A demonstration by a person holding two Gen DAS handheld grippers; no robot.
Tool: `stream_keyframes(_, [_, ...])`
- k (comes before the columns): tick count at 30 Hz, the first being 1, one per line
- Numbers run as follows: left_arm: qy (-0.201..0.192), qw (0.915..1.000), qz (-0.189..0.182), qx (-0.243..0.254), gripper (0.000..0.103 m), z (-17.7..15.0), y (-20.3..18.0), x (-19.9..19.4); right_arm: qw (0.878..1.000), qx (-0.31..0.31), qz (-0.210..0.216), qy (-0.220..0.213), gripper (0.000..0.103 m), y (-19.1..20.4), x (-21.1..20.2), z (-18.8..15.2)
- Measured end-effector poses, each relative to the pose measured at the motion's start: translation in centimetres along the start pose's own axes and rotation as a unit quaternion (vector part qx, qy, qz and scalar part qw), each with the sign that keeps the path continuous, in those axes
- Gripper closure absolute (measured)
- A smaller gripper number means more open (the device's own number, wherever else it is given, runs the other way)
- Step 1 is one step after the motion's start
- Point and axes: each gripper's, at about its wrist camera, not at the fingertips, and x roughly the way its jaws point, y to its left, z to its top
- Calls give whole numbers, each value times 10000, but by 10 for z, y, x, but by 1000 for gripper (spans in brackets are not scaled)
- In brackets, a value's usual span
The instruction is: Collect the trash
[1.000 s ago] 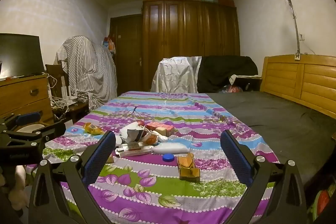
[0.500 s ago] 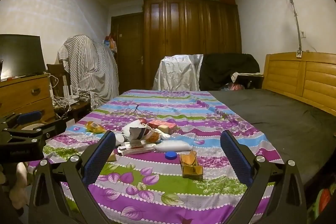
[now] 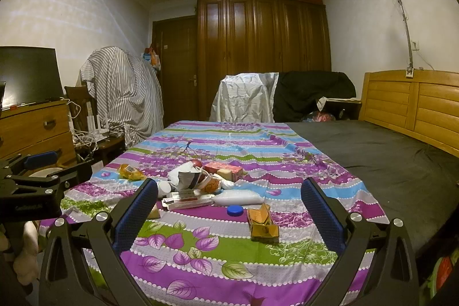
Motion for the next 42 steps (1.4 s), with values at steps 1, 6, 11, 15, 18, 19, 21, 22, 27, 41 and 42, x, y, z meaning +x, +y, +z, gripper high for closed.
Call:
stream_keyframes(1, [2, 10000, 6, 0, 5, 0, 0, 0, 10000, 7, 3, 5, 4, 0, 0, 0])
stream_keyframes(6, [10, 10000, 6, -7, 5, -5, 1, 1, 10000, 8, 9, 9, 4, 2, 1, -4])
stream_keyframes(11, [14, 10000, 4, -6, 5, -5, 1, 1, 10000, 16, 7, 21, 4, 3, 0, -4])
stream_keyframes(15, [21, 10000, 11, -8, 5, -4, 1, 1, 10000, 7, 43, 40, 4, 2, 10, -10])
stream_keyframes(18, [22, 10000, 8, -4, 5, -5, 1, 2, 10000, 7, 48, 48, 4, 2, 10, -10])
stream_keyframes(19, [25, 10000, 12, -7, 5, -4, 1, 2, 10000, 6, 46, 47, 4, 2, 10, -10])
stream_keyframes(21, [31, 10000, 9, -7, 5, -4, 1, 2, 10000, 8, 47, 52, 4, 2, 10, -10])
stream_keyframes(22, [38, 10000, 10, -6, 5, -4, 1, 2, 10000, 6, 45, 54, 4, 2, 10, -10])
stream_keyframes(27, [42, 10000, 12, -15, 5, -9, 7, 2, 10000, 10, 49, 60, 4, 2, 10, -10])
stream_keyframes(41, [63, 10000, 9, -10, 5, -12, 10, 3, 9999, 9, 72, 94, 4, 6, 12, -15])
stream_keyframes(42, [65, 10000, 9, -9, 5, -12, 10, 3, 9999, 10, 73, 95, 4, 6, 12, -15])
